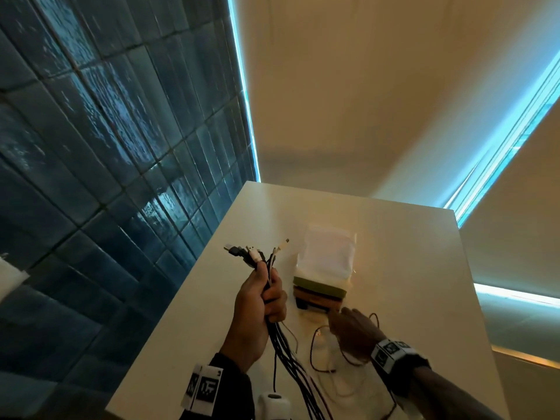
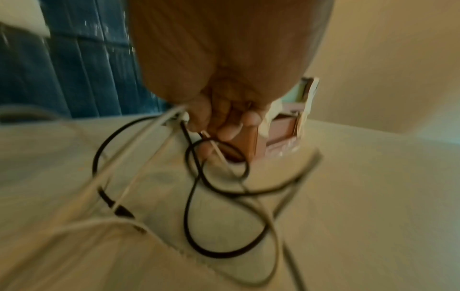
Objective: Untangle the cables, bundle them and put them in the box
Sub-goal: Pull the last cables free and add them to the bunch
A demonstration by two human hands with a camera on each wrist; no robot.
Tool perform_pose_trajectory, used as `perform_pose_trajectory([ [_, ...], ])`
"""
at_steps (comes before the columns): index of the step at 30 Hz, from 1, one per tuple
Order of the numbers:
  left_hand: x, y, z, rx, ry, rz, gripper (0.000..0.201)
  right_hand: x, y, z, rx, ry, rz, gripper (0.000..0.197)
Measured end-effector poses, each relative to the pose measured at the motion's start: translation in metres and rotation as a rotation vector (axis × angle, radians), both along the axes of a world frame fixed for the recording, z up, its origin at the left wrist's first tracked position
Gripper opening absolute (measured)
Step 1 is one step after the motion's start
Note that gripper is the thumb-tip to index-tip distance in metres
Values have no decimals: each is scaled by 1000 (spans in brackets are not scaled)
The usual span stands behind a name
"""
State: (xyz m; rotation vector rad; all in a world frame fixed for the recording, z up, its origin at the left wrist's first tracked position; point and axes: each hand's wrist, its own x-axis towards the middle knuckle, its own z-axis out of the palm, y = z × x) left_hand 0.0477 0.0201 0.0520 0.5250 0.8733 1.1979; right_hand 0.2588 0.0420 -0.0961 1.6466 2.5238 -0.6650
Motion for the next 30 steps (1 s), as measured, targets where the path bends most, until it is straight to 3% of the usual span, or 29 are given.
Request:
perform_pose_trajectory([
  [8,24,3,-6,56,187,-42,30,4,22,68,60,331,-172,16],
  [14,49,6,-13,81,337,-9,15,-9,2,103,89,912,-565,18],
  [17,62,7,-12,61,385,-28,28,-21,-15,124,40,1047,-540,11],
  [20,67,8,-6,75,434,4,26,-23,-28,131,-104,1203,-446,23],
  [22,68,9,-6,99,446,-2,27,-21,-32,132,-5,1209,-457,29],
  [25,73,5,-6,154,454,-76,35,-18,-30,132,73,1282,-538,12],
  [26,75,5,-6,167,470,-77,33,-17,-29,135,67,1293,-560,4],
  [30,71,9,-2,197,457,30,23,-7,-28,126,-59,1224,-528,14],
])
